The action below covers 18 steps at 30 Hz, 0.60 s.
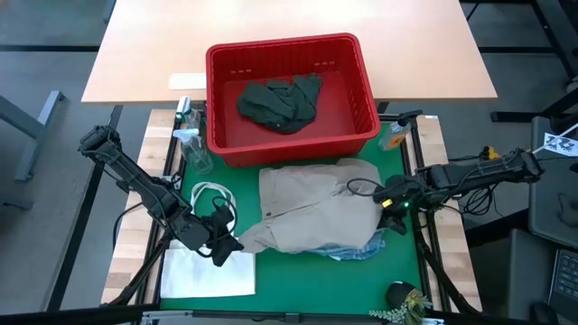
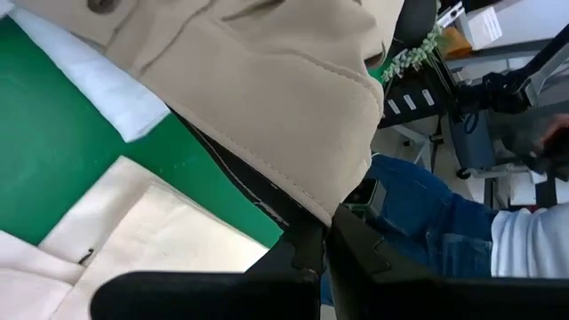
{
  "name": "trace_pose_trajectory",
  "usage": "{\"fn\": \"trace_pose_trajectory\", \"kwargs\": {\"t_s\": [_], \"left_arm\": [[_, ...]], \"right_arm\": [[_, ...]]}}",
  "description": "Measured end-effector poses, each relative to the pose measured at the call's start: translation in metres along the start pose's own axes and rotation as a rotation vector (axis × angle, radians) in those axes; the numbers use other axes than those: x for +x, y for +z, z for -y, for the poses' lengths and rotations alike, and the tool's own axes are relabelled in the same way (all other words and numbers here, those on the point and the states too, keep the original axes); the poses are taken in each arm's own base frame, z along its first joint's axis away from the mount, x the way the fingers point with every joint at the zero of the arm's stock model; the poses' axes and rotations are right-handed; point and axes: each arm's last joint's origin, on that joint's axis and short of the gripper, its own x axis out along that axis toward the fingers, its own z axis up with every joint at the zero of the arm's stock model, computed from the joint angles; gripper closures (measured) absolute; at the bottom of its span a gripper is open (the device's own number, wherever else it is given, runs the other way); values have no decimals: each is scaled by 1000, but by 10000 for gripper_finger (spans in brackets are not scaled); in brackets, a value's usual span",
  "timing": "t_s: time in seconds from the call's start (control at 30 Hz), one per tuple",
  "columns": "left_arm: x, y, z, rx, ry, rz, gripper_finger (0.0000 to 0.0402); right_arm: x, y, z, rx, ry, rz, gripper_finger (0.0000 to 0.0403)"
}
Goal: Fold Laundry from Bin
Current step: Fold the light brown shorts
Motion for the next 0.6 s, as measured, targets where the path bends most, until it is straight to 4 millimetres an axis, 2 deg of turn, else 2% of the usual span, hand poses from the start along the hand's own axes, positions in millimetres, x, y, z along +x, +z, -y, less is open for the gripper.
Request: {"fn": "trace_pose_trajectory", "kwargs": {"t_s": [0.07, 0.17, 0.27, 0.43, 0.6], "left_arm": [[0, 0, 0, 0, 2, 14, 401], [-1, 1, 2, -7, -16, 20, 401], [-6, 5, 12, -18, -51, 22, 401], [-25, 10, 42, -34, -172, -20, 401], [-46, 1, 65, -94, -279, -80, 401]], "right_arm": [[0, 3, -3, -16, 44, 16, 392], [-2, 8, -10, 29, 138, 47, 382], [-9, 12, -20, 80, 267, 61, 381], [-41, 16, -47, 83, 454, 47, 396], [-69, 7, -78, -32, 570, 36, 394]]}}
